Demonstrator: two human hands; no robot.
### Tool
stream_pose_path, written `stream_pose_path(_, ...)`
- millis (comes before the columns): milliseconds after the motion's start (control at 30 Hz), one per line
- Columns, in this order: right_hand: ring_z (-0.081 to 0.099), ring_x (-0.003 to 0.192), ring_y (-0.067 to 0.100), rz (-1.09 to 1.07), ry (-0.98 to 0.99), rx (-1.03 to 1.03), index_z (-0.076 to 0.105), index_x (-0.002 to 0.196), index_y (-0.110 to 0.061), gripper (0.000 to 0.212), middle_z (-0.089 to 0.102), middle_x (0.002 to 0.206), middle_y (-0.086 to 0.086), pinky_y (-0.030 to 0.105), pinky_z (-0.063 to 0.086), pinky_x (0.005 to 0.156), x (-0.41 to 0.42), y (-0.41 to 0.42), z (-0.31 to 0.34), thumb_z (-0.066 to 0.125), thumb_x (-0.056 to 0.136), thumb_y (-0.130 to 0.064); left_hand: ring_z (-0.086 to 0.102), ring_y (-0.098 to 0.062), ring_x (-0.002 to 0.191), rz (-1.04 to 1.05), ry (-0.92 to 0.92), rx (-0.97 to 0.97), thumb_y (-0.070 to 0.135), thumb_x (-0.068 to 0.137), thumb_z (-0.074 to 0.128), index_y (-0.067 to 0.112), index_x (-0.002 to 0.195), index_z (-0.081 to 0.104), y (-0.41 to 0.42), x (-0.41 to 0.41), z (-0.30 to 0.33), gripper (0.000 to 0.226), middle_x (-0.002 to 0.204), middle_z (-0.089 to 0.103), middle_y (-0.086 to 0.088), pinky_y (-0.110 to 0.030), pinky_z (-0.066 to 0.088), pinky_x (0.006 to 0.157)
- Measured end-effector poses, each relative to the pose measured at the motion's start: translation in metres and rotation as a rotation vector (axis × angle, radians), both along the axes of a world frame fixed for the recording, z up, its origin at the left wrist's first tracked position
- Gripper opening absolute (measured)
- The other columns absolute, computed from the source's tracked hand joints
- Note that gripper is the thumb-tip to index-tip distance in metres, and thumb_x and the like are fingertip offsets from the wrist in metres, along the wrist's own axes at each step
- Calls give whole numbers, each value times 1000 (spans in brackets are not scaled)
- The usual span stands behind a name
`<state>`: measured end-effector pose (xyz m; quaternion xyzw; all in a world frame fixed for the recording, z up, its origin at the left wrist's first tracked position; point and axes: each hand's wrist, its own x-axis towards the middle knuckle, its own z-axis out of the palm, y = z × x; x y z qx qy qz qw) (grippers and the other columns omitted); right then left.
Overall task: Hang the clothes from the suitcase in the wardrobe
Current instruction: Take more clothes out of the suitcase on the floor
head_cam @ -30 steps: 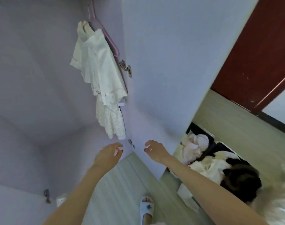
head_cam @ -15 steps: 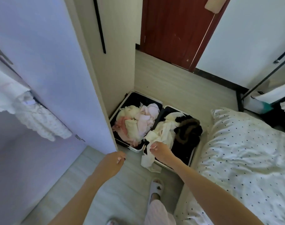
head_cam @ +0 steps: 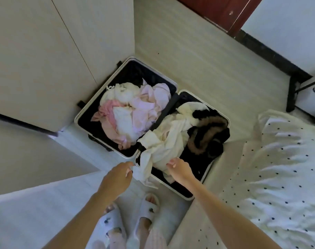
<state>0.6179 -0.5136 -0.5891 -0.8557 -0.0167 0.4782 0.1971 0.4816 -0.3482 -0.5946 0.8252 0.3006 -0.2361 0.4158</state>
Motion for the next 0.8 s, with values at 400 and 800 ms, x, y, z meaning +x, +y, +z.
stream_pose_path(400,55,80,24,-360,132,-67,53,91,-11,49,53,84,9,32,48,67,37,65,-285,48,87,-59,55,-22,108,-21,60,34,18,97,40,22,129,50,31,47,-211,33,120,58,-2,-34,44,92)
stream_pose_path(800,52,118,33,-1274,230,83,39,138,-3,42,50,135,15,45,43,102,39,47,-220,39,99,-17,57,-21,105,-14,59,-3,16,97,39,19,125,53,38,62,-146,32,117,60,-4,-29,44,89)
